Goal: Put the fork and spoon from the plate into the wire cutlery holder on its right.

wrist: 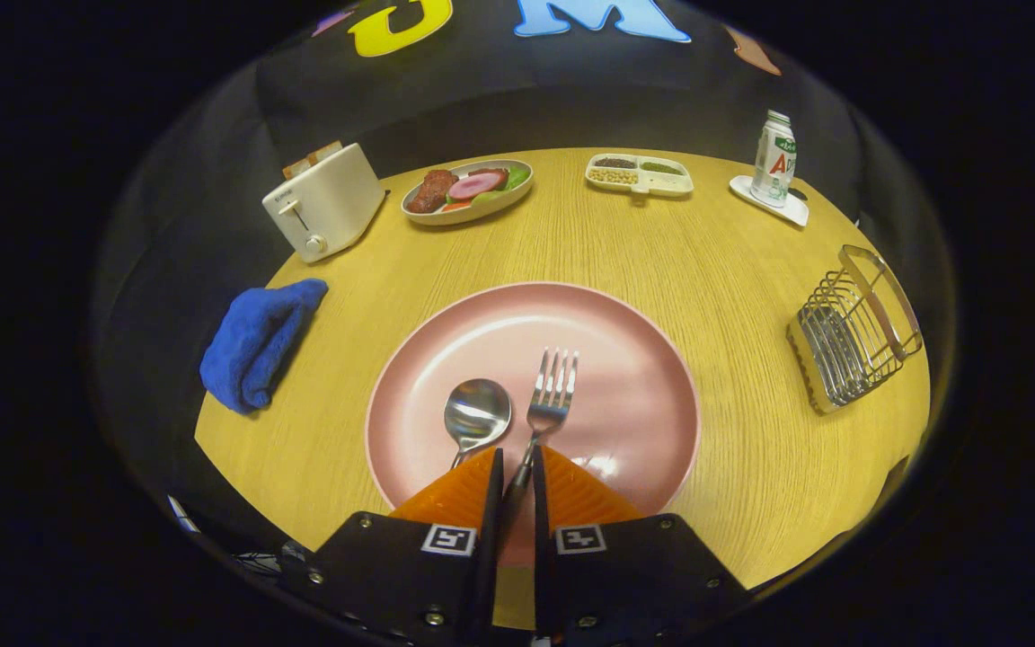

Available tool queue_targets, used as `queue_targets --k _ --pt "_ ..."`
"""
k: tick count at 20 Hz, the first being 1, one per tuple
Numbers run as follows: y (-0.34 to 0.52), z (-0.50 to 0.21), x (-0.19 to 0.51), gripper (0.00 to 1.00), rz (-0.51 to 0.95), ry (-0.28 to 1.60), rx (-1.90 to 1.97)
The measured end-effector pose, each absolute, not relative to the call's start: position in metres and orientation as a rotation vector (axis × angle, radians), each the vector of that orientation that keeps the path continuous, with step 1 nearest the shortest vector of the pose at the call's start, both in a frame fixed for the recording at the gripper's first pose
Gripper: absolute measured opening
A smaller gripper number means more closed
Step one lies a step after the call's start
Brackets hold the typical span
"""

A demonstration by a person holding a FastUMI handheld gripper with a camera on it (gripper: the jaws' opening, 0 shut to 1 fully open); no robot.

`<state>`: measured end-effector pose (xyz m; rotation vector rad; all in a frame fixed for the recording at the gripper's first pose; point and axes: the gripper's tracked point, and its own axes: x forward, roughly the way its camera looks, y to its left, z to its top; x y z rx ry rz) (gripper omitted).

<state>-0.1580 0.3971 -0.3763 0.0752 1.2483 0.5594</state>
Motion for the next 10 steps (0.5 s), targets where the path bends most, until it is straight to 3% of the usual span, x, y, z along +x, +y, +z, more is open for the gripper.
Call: queue_targets --k 2,3,10 --pt "0.390 -0.381 -0.162 0.24 0.536 1.287 0.052" --pt "0.384 -0.383 -0.160 0.09 0.496 1.299 0.032" --pt "0.382 -0.378 -0.158 0.08 0.516 1.355 0.118"
